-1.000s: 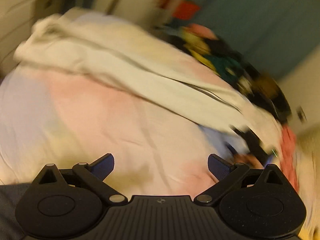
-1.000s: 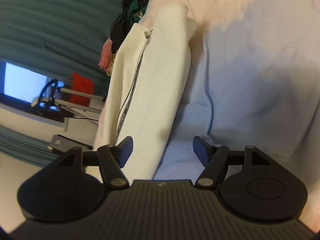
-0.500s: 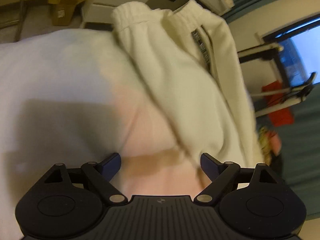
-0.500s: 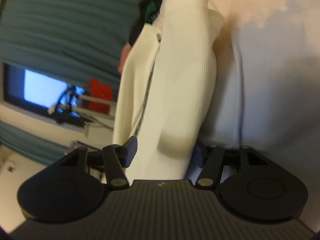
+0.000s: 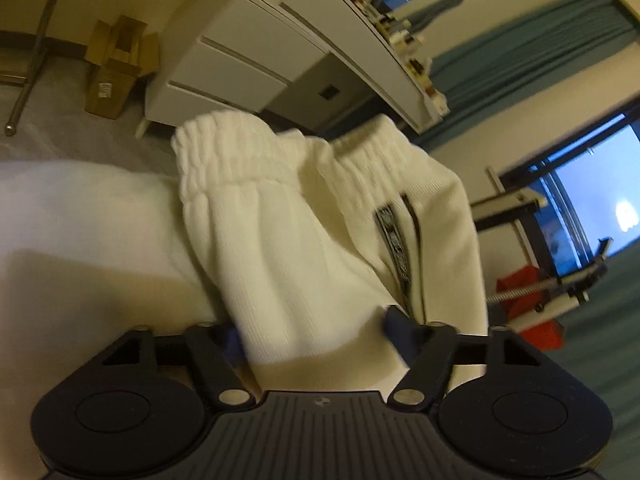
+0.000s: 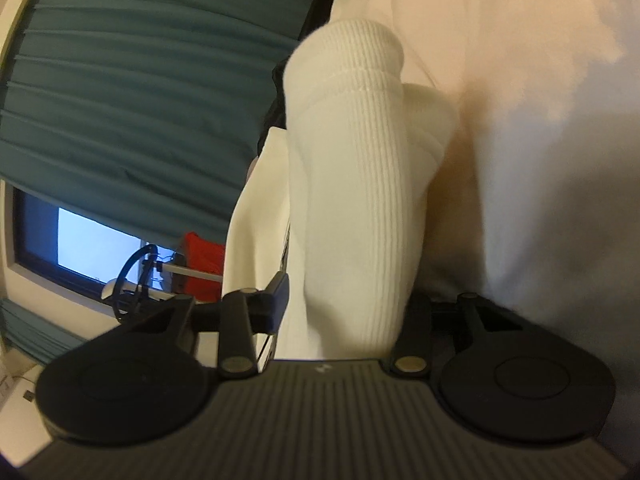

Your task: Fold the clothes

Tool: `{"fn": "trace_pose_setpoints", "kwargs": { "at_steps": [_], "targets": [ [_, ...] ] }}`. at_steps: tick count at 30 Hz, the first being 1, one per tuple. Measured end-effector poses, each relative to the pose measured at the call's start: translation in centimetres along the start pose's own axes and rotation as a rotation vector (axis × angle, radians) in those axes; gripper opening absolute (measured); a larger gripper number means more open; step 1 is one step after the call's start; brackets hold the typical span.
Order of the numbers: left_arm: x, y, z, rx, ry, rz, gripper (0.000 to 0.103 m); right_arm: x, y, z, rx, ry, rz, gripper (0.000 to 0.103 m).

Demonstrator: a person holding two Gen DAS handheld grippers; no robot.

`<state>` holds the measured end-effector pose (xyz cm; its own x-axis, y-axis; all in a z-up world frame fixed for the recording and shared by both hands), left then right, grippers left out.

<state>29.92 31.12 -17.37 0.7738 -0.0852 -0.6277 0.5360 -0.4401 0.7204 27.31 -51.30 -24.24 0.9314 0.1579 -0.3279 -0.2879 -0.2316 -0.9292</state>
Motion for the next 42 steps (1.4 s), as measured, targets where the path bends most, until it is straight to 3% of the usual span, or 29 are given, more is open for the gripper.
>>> {"fn": "trace_pose_setpoints", "kwargs": {
  "at_steps": [2,4,7,8,14,18,23,27,32,35,36,37,38,40,42],
  "targets": [
    [0.2,0.0,-0.8,-0.005,0.012,-0.007,0.041,0.2,0.1,-0.1,0.008,0.001,0.015,0.020],
    [-0.2,-0.2,-0.8,-0.009,0.023,-0.007,0.025,0.1,0.1,-0.2,0.026,-0.004,0.004,0.016],
    [-1.8,0.1,-0.8,-0.004,0.036,0.020,0.015,-0.9,-0.7,0.0,-0.012,0.001,0.020,0.012],
    [-2.4,0.4,-0.7,0.007,0.044,0.025,0.015,-1.3,-1.1,0.1,-0.028,0.004,0.025,0.008],
    [-7.1,1.8,-0.4,0.043,0.096,0.090,0.010,-4.8,-3.2,0.8,-0.093,0.010,0.036,0.008],
    [-10.4,2.0,0.0,0.039,0.094,0.154,0.009,-7.7,-2.7,1.2,-0.039,0.026,0.046,0.008],
    [-14.2,0.5,0.1,-0.046,0.075,0.212,0.009,-12.0,-1.8,1.7,0.046,0.047,0.063,0.008],
    [-15.6,-2.4,-0.1,-0.109,0.063,0.143,0.007,-14.9,-1.2,2.3,-0.022,0.041,0.160,0.008],
    [-15.2,-5.3,0.2,-0.153,0.010,0.049,0.009,-15.3,3.2,3.3,0.163,-0.021,0.158,0.010],
    [-15.7,-6.1,0.3,-0.118,0.000,-0.024,0.016,-14.8,3.8,3.5,0.147,-0.046,0.172,0.013],
    [-16.0,-6.2,0.5,-0.100,0.001,-0.052,0.026,-14.7,3.9,3.6,0.151,-0.052,0.172,0.017],
    [-16.2,-6.0,0.9,-0.075,0.006,-0.083,0.043,-14.6,4.0,3.7,0.165,-0.055,0.166,0.019],
    [-16.5,-5.9,1.3,-0.050,0.012,-0.115,0.051,-14.5,4.1,3.8,0.179,-0.059,0.161,0.024],
    [-17.1,-5.5,2.1,0.000,0.022,-0.178,0.073,-14.3,3.7,4.1,0.181,-0.069,0.126,0.035],
    [-17.7,-5.1,2.9,0.051,0.033,-0.241,0.077,-14.0,2.9,4.3,0.155,-0.088,0.095,0.062]
  ]
}}
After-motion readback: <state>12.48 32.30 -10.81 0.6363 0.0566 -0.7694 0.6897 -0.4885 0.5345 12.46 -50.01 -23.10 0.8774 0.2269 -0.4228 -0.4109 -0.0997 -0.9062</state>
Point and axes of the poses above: each gripper's, at about its wrist camera, not at the fingertips, and x roughly the way its jaws point, y to its right, z to its underside, the point moved 9 cm from there along x, roughly the way its jaws point, and after that the axes turned 13 degrees about -y, right-handed, at the moved point
